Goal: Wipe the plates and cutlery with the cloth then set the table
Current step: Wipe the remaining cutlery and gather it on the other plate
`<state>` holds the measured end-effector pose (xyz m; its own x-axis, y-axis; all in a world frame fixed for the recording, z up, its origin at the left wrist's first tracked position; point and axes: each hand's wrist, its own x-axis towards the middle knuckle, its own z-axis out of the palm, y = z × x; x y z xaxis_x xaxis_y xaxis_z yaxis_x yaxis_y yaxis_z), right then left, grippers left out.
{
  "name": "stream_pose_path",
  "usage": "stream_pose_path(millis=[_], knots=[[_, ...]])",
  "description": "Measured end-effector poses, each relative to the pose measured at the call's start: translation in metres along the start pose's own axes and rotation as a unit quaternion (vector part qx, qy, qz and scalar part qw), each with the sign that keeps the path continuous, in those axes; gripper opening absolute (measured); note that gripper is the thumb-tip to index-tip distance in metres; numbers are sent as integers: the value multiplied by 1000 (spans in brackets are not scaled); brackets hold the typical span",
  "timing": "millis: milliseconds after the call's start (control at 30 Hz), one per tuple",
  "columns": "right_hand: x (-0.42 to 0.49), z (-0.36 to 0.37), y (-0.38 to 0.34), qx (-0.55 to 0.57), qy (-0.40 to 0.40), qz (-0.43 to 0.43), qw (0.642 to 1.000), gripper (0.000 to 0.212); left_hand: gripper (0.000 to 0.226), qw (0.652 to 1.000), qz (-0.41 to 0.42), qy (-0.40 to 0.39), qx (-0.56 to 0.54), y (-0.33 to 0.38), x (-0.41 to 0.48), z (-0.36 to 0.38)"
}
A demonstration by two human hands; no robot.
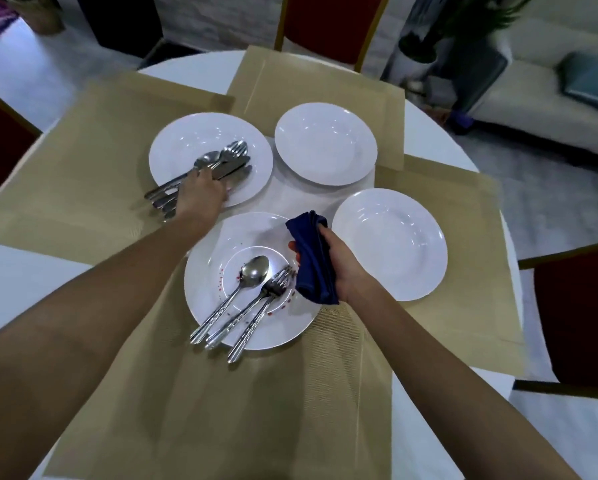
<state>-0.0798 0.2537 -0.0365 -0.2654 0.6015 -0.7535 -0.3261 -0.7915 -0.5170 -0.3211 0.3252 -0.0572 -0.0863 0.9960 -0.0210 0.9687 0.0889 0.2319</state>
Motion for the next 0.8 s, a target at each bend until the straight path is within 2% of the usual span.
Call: stream_pose_path(millis=[67, 100, 133, 167, 200, 300, 367, 400, 467, 567, 633, 700, 800], knots=[[-2, -1, 4, 1, 10, 2, 1000, 46, 31, 997, 47, 57, 4, 0, -13, -1], [-3, -2, 6, 5, 14, 4, 1000, 45, 31, 995, 57, 80, -29, 2, -26, -4], [-5, -4, 7, 15, 16, 6, 1000, 45, 28, 990, 63, 112, -56, 4, -40, -5], [-7, -6, 8, 32, 8, 9, 999, 45, 20, 990, 55, 106, -72, 7, -59, -9], [-7, -9, 8, 47, 0, 12, 999, 45, 16, 992, 57, 81, -81, 9, -79, -10], [-14, -11, 11, 65, -12, 24, 998, 47, 31, 995, 56, -82, 23, 11, -135, -8], [-22, -7, 16, 44, -3, 18, 999, 43, 36, 985, 68, -137, 77, 11, -167, -4], [-28, -3, 19, 29, 2, 10, 1000, 42, 39, 986, 65, -131, 74, 10, -178, 1], [-37, 2, 27, 17, 14, 8, 1000, 43, 37, 995, 58, -61, 47, 8, -189, 8], [-51, 6, 42, 8, 42, 2, 999, 41, 17, 1000, 3, -22, 1, 22, -195, -15], [-58, 6, 47, -53, 82, -77, 992, 33, 19, 998, -34, 0, -46, 32, -198, -25], [-72, 12, 46, -161, 116, -221, 955, 21, 21, 993, -57, -9, -108, 45, -204, -36], [-93, 25, 40, -363, 143, -404, 827, 18, 18, 977, -47, -13, -208, 68, -213, -54]])
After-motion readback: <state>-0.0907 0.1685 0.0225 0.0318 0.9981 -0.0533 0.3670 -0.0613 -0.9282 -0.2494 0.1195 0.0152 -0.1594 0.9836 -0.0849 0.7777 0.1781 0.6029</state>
